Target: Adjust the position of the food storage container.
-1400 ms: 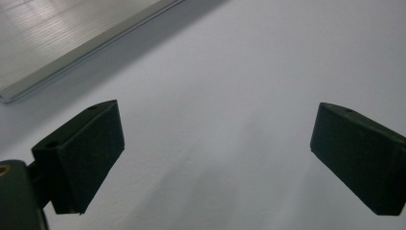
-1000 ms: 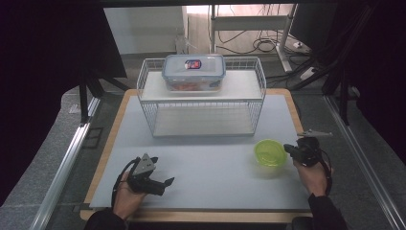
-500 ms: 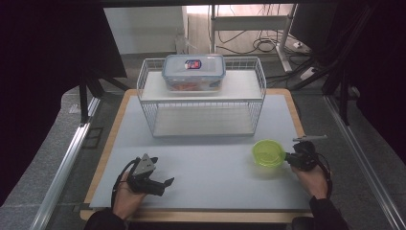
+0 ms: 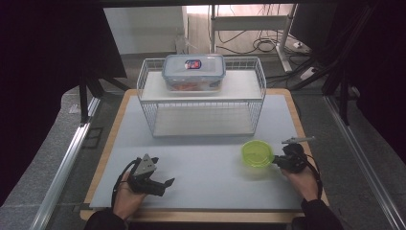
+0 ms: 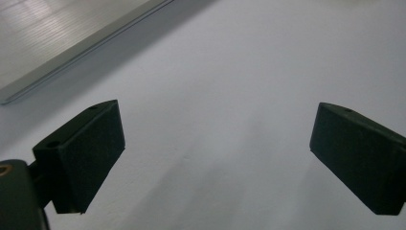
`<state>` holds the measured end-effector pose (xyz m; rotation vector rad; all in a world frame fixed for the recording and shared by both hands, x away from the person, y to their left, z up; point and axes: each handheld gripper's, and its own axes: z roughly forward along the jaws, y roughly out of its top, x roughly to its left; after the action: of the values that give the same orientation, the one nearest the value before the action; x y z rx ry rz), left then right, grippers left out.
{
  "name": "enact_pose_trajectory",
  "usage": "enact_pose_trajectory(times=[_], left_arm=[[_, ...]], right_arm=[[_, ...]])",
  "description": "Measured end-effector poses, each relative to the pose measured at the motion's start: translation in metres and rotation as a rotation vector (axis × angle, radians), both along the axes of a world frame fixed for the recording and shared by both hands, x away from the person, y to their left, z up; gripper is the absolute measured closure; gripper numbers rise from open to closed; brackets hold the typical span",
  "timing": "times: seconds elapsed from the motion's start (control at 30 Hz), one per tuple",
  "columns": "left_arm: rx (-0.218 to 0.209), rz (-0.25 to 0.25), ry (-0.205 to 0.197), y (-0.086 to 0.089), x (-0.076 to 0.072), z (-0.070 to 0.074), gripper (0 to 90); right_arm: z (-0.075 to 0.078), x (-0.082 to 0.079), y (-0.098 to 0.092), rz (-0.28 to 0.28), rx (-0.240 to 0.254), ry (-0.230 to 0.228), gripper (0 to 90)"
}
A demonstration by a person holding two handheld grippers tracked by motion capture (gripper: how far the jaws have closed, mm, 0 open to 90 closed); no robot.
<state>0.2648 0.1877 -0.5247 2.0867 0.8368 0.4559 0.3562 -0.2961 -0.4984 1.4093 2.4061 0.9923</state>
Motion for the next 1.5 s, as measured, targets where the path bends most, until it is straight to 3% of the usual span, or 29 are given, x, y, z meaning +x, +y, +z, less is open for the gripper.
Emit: enact_pose_trajectory(times=[0.3,0.53,1.07,1.5], left_arm=[[0.013,-0.006,-0.002,-0.002,0.000,-0.001,5.0],[0.016,-0.007,0.002,-0.003,0.001,-0.001,5.1],[0.019,-0.013,0.007,-0.005,0.001,-0.002,5.2],[0.021,-0.017,0.009,-0.007,0.002,-0.002,5.3]], right_arm=[[-0.002,0.007,0.022,0.043,0.007,-0.033,90.0],[-0.005,0.009,0.038,0.081,0.022,-0.025,90.0],[-0.008,0.005,0.084,0.174,0.054,-0.017,90.0],[-0.013,-0.002,0.121,0.258,0.037,-0.031,89.9]])
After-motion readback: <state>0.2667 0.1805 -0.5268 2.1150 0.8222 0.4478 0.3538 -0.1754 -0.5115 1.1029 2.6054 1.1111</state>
